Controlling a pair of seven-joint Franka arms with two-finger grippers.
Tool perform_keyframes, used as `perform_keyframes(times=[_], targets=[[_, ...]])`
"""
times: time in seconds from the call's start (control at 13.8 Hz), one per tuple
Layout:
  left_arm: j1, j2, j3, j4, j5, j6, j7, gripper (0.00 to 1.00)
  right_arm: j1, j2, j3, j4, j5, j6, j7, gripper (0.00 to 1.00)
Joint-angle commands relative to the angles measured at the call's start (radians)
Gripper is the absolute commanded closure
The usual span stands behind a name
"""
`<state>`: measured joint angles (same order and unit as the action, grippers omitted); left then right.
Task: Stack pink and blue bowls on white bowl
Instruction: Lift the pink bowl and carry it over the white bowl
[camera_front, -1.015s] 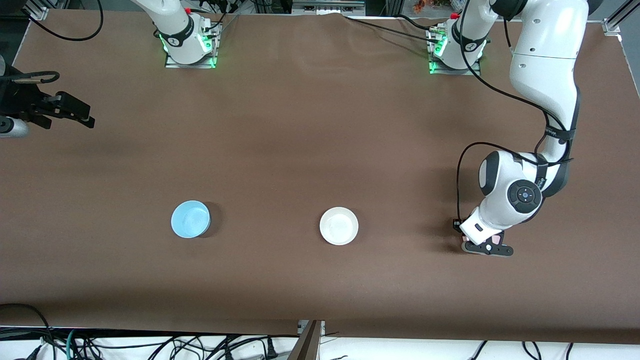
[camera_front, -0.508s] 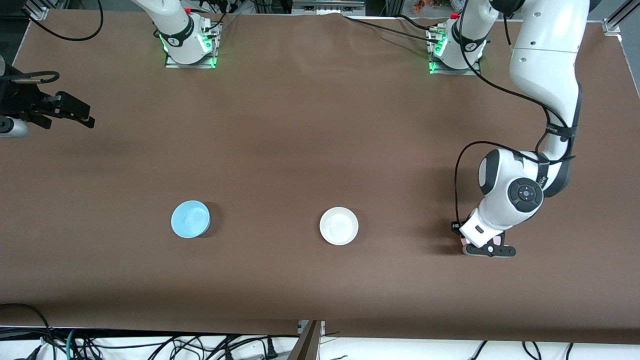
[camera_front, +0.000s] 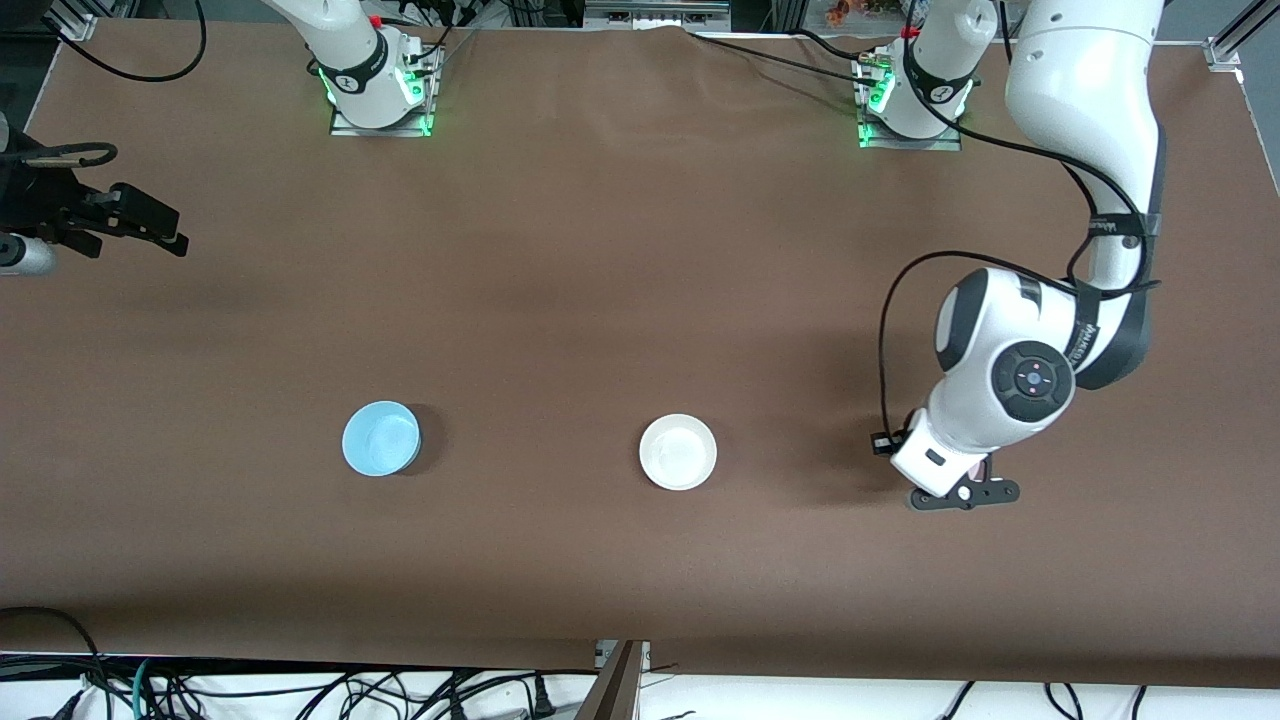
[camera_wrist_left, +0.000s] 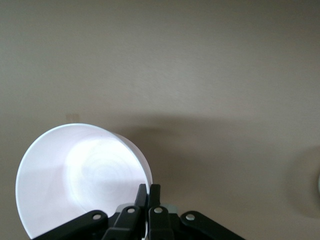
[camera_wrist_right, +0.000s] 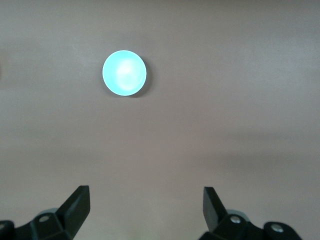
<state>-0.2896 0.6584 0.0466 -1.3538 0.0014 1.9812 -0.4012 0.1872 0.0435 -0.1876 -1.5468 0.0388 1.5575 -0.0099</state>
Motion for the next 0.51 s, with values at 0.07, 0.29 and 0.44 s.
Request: perform_keyframes(times=[0.07,0.29,0.44], targets=[[-0.074,0.004,0.006,0.067,-0.003,-0.065,-0.207,1.0,-0.002,-0.019,-0.001,-0.019,-0.005,-0.001,0.008,0.0],[-0.15,0.01,0.007,0.087,-0.02,-0.062,-0.404,1.0,-0.002,-0.019,-0.001,-0.019,-0.004,-0.001,0.008,0.0],[-0.189,0.02,0.007,0.114,-0.021,-0.062,-0.497,1.0,-0.002,-0.019,-0.001,-0.019,-0.004,-0.001,0.008,0.0]])
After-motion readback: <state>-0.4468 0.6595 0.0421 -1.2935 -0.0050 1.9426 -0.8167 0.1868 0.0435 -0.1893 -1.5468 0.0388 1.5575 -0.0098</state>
